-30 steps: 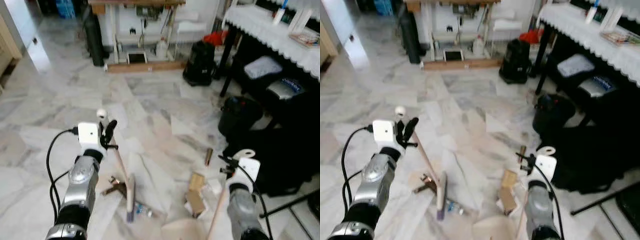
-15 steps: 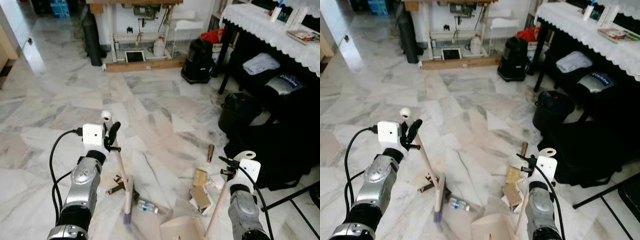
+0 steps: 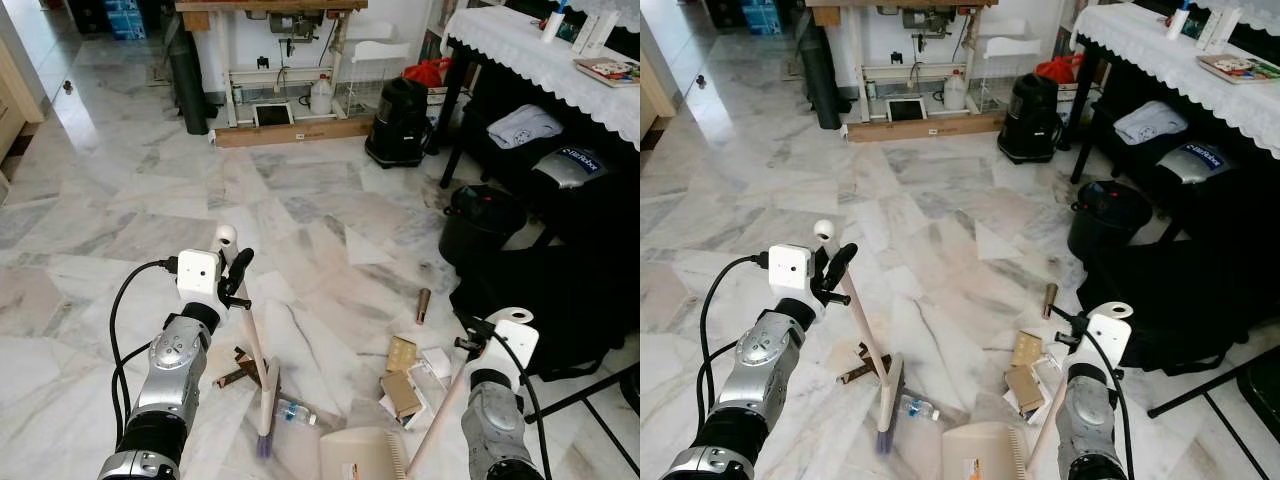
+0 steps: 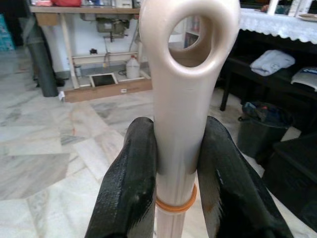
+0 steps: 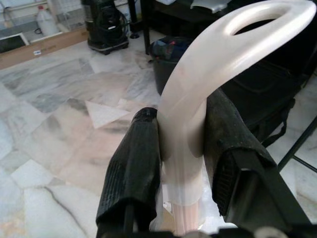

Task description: Sweep floor

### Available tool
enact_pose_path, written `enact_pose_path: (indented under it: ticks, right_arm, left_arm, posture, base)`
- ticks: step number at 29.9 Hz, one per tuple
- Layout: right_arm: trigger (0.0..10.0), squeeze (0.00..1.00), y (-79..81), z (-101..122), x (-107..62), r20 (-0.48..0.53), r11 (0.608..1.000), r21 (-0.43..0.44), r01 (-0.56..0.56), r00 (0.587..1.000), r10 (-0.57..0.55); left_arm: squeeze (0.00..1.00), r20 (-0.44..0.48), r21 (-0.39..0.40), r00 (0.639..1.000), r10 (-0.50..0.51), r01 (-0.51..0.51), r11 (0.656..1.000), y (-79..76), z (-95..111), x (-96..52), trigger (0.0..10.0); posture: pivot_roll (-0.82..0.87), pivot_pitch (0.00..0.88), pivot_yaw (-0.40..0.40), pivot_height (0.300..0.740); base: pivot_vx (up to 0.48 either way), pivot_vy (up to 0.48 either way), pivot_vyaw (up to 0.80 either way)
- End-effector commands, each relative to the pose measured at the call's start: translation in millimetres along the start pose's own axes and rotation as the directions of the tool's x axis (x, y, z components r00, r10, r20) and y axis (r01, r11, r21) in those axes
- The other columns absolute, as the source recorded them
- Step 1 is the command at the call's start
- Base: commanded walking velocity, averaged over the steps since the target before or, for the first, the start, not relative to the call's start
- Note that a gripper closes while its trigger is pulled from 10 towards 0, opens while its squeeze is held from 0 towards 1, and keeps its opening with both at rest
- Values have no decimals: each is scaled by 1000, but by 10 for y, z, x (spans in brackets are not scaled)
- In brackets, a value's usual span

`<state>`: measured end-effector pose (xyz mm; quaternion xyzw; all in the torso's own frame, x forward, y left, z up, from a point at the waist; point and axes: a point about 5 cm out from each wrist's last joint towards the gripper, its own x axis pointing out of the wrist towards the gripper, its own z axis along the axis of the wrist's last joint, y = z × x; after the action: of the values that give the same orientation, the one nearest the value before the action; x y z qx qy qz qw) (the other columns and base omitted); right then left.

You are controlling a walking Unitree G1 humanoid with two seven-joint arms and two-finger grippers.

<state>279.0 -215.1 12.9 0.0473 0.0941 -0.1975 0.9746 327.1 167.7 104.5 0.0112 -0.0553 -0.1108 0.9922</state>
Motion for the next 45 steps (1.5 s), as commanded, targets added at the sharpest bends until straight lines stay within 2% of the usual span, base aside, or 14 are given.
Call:
enact_pose_path:
  ticks: [1, 9, 17, 33, 39, 45]
  right_arm:
    - [10000, 0, 34, 108, 60, 37, 1000, 25, -7, 999, 6]
    - [10000, 0, 78, 245, 144, 76, 1000, 7, -15, 997, 14]
    - [10000, 0, 107, 287, 168, 89, 1000, 1, -20, 996, 20]
    - [10000, 0, 98, 95, 73, 26, 998, -47, -33, 999, 34]
    - [10000, 0, 103, 24, 31, 4, 998, -48, -38, 999, 38]
    - [10000, 0, 87, 0, 17, -4, 998, -50, -34, 999, 34]
  left_arm:
    - [0, 4, 8, 1000, -16, 16, 1000, -17, 7, 8, 10000]
    - [0, 10, 3, 1000, -20, 20, 1000, -32, 13, 13, 10000]
    - [0, 17, 7, 1000, -25, 25, 1000, -29, 29, 2, 10000]
    - [0, -6, 56, 998, -60, 61, 997, 24, 24, -81, 10000]
    - [0, -59, 89, 991, -122, 127, 988, 3, -42, -128, 10000]
    - [0, -122, 66, 974, -189, 198, 978, -83, -153, -193, 10000]
  posture:
    - [-52, 0, -16, 740]
    - [-51, 0, -16, 740]
    - [-32, 0, -14, 740]
    - [20, 0, -9, 740]
    - [20, 0, -8, 740]
    - [13, 0, -6, 740]
  base:
    - [0, 0, 0]
    - [0, 0, 0]
    - [0, 0, 0]
    - [0, 0, 0]
    - [0, 0, 0]
    - [0, 0, 0]
